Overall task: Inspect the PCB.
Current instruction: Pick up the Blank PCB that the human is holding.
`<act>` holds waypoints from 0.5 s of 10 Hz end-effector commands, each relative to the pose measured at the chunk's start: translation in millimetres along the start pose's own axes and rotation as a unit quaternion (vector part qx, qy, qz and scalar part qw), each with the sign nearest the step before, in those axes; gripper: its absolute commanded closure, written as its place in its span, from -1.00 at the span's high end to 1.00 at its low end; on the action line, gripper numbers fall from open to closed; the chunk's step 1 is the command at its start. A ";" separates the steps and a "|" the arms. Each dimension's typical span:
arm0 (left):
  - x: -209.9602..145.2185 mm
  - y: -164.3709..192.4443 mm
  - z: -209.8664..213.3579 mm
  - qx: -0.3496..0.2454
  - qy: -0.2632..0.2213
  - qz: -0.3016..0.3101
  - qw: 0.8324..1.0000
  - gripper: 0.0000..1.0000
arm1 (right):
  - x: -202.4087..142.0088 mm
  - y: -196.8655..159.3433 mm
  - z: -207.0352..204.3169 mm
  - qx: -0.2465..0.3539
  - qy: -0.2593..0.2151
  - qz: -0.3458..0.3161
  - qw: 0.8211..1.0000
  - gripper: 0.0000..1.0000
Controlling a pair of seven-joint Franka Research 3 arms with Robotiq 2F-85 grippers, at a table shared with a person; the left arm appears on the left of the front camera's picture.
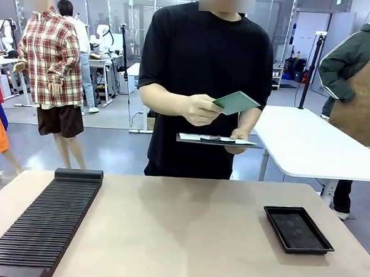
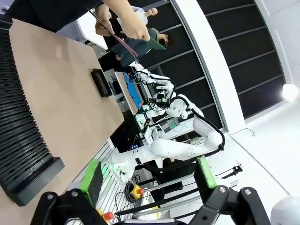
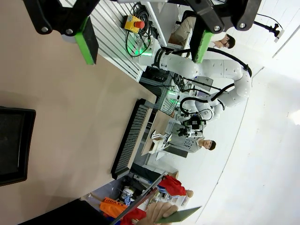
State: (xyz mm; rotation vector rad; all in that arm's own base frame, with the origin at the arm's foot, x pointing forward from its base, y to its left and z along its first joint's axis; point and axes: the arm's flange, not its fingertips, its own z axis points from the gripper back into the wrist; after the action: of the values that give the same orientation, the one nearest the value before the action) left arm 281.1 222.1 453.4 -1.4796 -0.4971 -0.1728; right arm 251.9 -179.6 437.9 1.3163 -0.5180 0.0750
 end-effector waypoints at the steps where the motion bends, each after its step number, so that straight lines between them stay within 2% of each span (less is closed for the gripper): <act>1: -0.2 -2.8 0.3 0.009 0.003 -0.004 1.000 1.00 | 1.1 1.9 0.2 0.006 -0.004 0.006 1.000 1.00; 5: -0.2 -2.8 0.3 0.009 0.003 -0.004 1.000 1.00 | 1.1 1.9 0.2 0.006 -0.004 0.006 1.000 1.00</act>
State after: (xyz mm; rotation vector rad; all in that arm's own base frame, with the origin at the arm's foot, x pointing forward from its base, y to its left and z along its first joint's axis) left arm 281.0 222.2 453.5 -1.4794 -0.4974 -0.1727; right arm 251.9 -179.6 437.9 1.3163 -0.5180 0.0750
